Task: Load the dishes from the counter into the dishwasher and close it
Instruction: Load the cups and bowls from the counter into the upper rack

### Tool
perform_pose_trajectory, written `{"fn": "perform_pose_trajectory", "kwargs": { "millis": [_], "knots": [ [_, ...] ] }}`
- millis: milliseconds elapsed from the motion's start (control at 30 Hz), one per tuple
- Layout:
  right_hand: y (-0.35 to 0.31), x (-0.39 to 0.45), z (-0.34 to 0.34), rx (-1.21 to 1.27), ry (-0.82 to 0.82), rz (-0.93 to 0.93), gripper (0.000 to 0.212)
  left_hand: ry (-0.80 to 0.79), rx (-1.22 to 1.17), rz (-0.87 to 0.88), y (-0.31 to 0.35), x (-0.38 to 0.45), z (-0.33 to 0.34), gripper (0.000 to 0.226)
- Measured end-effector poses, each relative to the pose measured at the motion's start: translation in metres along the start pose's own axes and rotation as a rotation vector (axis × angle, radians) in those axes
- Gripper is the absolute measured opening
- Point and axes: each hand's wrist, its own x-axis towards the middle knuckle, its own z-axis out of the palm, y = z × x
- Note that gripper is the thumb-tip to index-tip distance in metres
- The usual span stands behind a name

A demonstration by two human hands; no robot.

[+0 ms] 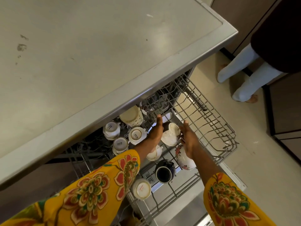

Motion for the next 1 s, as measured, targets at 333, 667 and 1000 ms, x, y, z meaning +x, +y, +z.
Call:
{"fn": "perform_pose_trajectory", "kwargs": {
  "millis": [333, 667, 1000],
  "knots": [
    [0.001, -0.028, -0.004, -0.002, 0.083, -0.061, 0.065, -0.042, -0.049, 0.02, -0.011, -0.019, -0.014, 0.072],
    [0.005, -0.092, 0.036, -0.104, 0.062, -0.145, 0.065, 0.02, -0.253, 0.047, -0.027, -0.08, -0.046, 0.065],
    [0.035, -0.184, 0.144, -0.274, -0.122, -0.163, 0.055, 0.072, -0.464, 0.124, -0.08, -0.172, -0.154, 0.066]
  ]
}}
